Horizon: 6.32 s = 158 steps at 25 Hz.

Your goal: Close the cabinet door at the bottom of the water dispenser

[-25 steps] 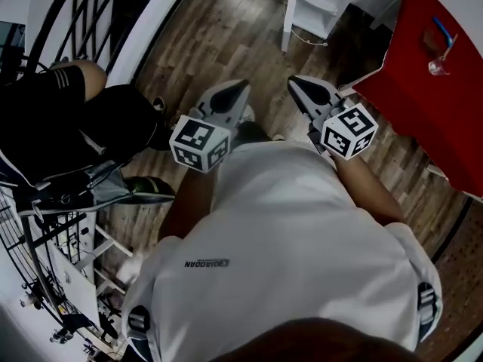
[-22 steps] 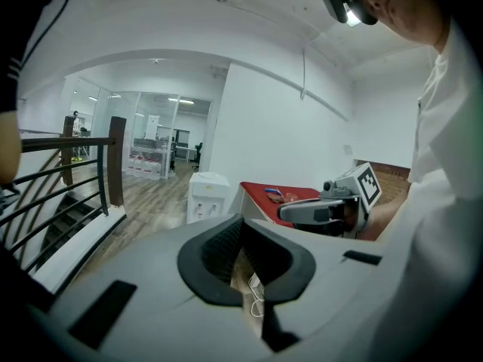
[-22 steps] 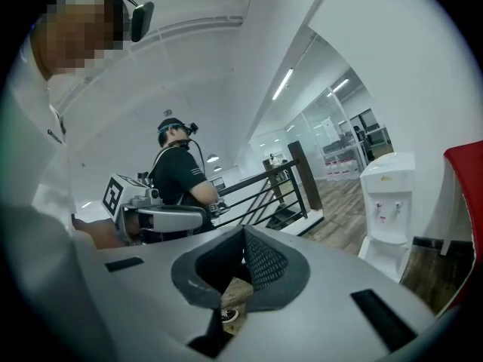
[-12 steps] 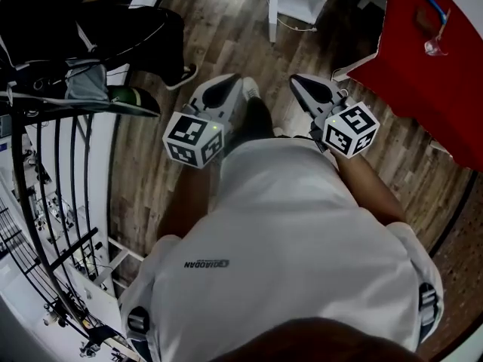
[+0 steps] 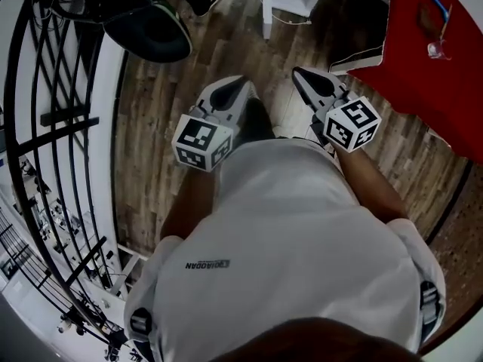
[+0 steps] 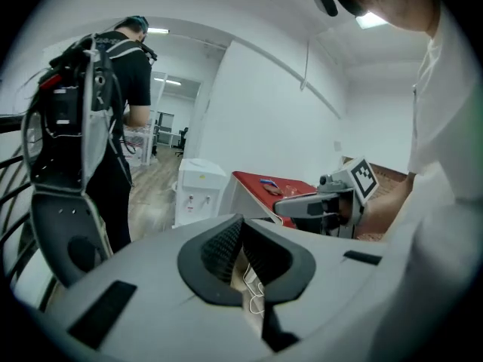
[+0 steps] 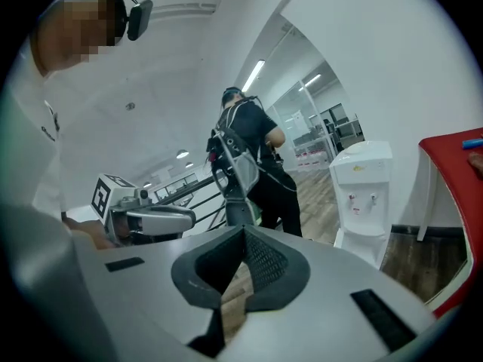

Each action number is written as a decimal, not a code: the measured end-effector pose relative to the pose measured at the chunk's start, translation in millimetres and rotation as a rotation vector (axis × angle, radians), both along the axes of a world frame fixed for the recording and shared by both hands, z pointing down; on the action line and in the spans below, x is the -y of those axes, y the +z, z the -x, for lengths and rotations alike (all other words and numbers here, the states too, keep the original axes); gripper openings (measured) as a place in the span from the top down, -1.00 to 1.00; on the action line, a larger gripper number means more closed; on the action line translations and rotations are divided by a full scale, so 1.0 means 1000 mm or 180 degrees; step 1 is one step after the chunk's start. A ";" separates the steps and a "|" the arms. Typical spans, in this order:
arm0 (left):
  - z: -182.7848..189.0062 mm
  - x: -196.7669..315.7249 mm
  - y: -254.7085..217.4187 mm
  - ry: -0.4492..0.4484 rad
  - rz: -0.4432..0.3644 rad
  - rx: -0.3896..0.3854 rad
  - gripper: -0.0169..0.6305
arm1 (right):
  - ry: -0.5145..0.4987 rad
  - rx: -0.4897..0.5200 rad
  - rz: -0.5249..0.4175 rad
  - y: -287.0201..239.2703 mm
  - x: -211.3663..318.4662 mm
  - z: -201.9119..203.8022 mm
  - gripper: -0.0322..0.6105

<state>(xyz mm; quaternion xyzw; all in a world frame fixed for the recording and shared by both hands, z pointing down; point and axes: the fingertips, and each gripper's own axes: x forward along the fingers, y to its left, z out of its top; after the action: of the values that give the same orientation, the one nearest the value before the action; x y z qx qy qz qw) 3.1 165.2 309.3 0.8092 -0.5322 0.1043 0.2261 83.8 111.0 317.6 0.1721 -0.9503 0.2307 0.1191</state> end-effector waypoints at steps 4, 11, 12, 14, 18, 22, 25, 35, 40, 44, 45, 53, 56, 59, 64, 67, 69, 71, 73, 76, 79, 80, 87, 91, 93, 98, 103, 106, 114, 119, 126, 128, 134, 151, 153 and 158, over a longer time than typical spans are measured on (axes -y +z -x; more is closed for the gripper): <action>0.031 0.037 0.010 0.0002 0.0007 0.0005 0.97 | 0.0020 -0.0168 0.0015 0.012 0.031 0.022 0.88; 0.083 0.084 0.031 0.0036 0.0153 -0.0036 0.97 | 0.0179 -0.0387 0.0137 0.032 0.085 0.063 0.88; 0.090 0.090 0.032 0.0053 0.0166 -0.0035 0.97 | 0.0219 -0.0413 0.0147 0.034 0.093 0.069 0.88; 0.105 0.103 0.034 0.0088 0.0172 -0.0031 0.97 | 0.0298 -0.0469 0.0164 0.039 0.107 0.080 0.88; 0.122 0.130 0.042 0.0240 0.0204 0.0009 0.97 | 0.0418 -0.0620 0.0211 0.058 0.131 0.091 0.88; 0.131 0.154 0.066 0.0472 0.0321 0.0122 0.97 | 0.0503 -0.0762 0.0347 0.092 0.150 0.098 0.88; 0.138 0.170 0.094 0.0528 0.0486 0.0162 0.97 | 0.0594 -0.0865 0.0429 0.120 0.165 0.105 0.88; 0.144 0.213 0.225 0.0135 0.0955 -0.0043 0.97 | 0.1100 -0.1165 0.1006 0.294 0.217 0.105 0.61; 0.144 0.225 0.276 0.0016 0.1116 -0.0096 0.97 | 0.1169 -0.1463 0.1089 0.376 0.234 0.101 0.45; 0.141 0.234 0.333 -0.0039 0.1280 -0.0148 0.97 | 0.1056 -0.1678 0.1009 0.431 0.254 0.107 0.43; 0.141 0.235 0.347 -0.0047 0.1328 -0.0160 0.97 | 0.1018 -0.1722 0.1006 0.443 0.257 0.111 0.42; 0.133 0.242 0.411 -0.0012 0.1552 -0.0172 0.97 | 0.1036 -0.2020 0.1136 0.524 0.261 0.126 0.35; 0.124 0.242 0.424 0.0112 0.1645 -0.0130 0.97 | 0.1076 -0.2070 0.1166 0.538 0.259 0.128 0.31; 0.118 0.244 0.429 0.0175 0.1665 -0.0121 0.97 | 0.1097 -0.2064 0.1195 0.546 0.261 0.132 0.30; 0.118 0.238 0.442 0.0351 0.1630 0.0116 0.97 | 0.1129 -0.2188 0.1241 0.564 0.261 0.136 0.30; 0.111 0.236 0.444 0.0713 0.1503 0.0507 0.97 | 0.1137 -0.2152 0.1229 0.568 0.260 0.137 0.30; 0.109 0.237 0.448 0.0791 0.1494 0.0529 0.97 | 0.1144 -0.2111 0.1211 0.567 0.261 0.137 0.30; 0.110 0.243 0.452 0.0739 0.1523 0.0470 0.97 | 0.1162 -0.2080 0.1221 0.566 0.262 0.136 0.30; 0.112 0.252 0.453 0.0674 0.1521 0.0444 0.97 | 0.1180 -0.2065 0.1231 0.567 0.261 0.134 0.30; 0.115 0.267 0.454 0.0567 0.1514 0.0411 0.97 | 0.1184 -0.2054 0.1240 0.564 0.262 0.133 0.30; 0.113 0.276 0.451 0.0524 0.1506 0.0383 0.97 | 0.1196 -0.2064 0.1259 0.563 0.265 0.126 0.30; 0.110 0.279 0.450 0.0545 0.1496 0.0397 0.97 | 0.1207 -0.2077 0.1261 0.563 0.267 0.121 0.30; 0.085 0.292 0.443 0.0689 0.1498 0.0414 0.97 | 0.1235 -0.2197 0.1239 0.566 0.282 0.081 0.30; 0.072 0.301 0.442 0.0688 0.1547 0.0344 0.97 | 0.1311 -0.2188 0.1273 0.565 0.295 0.058 0.30; 0.066 0.310 0.440 0.0674 0.1553 0.0245 0.97 | 0.1339 -0.2152 0.1284 0.565 0.302 0.049 0.30; 0.058 0.330 0.440 0.0688 0.1540 0.0257 0.97 | 0.1496 -0.2050 0.1357 0.564 0.320 0.028 0.30; 0.046 0.346 0.445 0.0805 0.1561 0.0316 0.97 | 0.1767 -0.1900 0.1462 0.567 0.340 0.009 0.30; 0.036 0.351 0.447 0.0907 0.1562 0.0387 0.97 | 0.1828 -0.1815 0.1474 0.567 0.350 0.003 0.31; 0.025 0.367 0.447 0.0934 0.1557 0.0443 0.97 | 0.1885 -0.1717 0.1473 0.568 0.370 -0.009 0.38; 0.018 0.378 0.448 0.0948 0.1550 0.0432 0.97 | 0.1905 -0.1744 0.1418 0.566 0.390 -0.020 0.40; 0.005 0.386 0.453 0.0996 0.1627 0.0408 0.97 | 0.1878 -0.1766 0.1321 0.561 0.417 -0.031 0.43; 0.002 0.391 0.456 0.1008 0.1627 0.0421 0.97 | 0.1847 -0.1757 0.1279 0.562 0.426 -0.034 0.43; -0.005 0.403 0.457 0.0963 0.1648 0.0398 0.97 | 0.1747 -0.1756 0.1129 0.552 0.453 -0.039 0.45; -0.015 0.412 0.465 0.0892 0.1660 0.0416 0.97 | 0.1587 -0.1913 0.0838 0.548 0.500 -0.047 0.47; -0.016 0.412 0.468 0.0881 0.1662 0.0411 0.97 | 0.1564 -0.1934 0.0806 0.550 0.504 -0.049 0.48; -0.017 0.416 0.470 0.0854 0.1659 0.0417 0.97 | 0.1560 -0.1936 0.0755 0.553 0.514 -0.053 0.48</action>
<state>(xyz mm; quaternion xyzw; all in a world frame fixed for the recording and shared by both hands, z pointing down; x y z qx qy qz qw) 20.1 -250.9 778.8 0.7785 -0.3893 0.3183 0.3756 136.6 -403.2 870.8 0.4389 -0.7694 0.2988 0.3552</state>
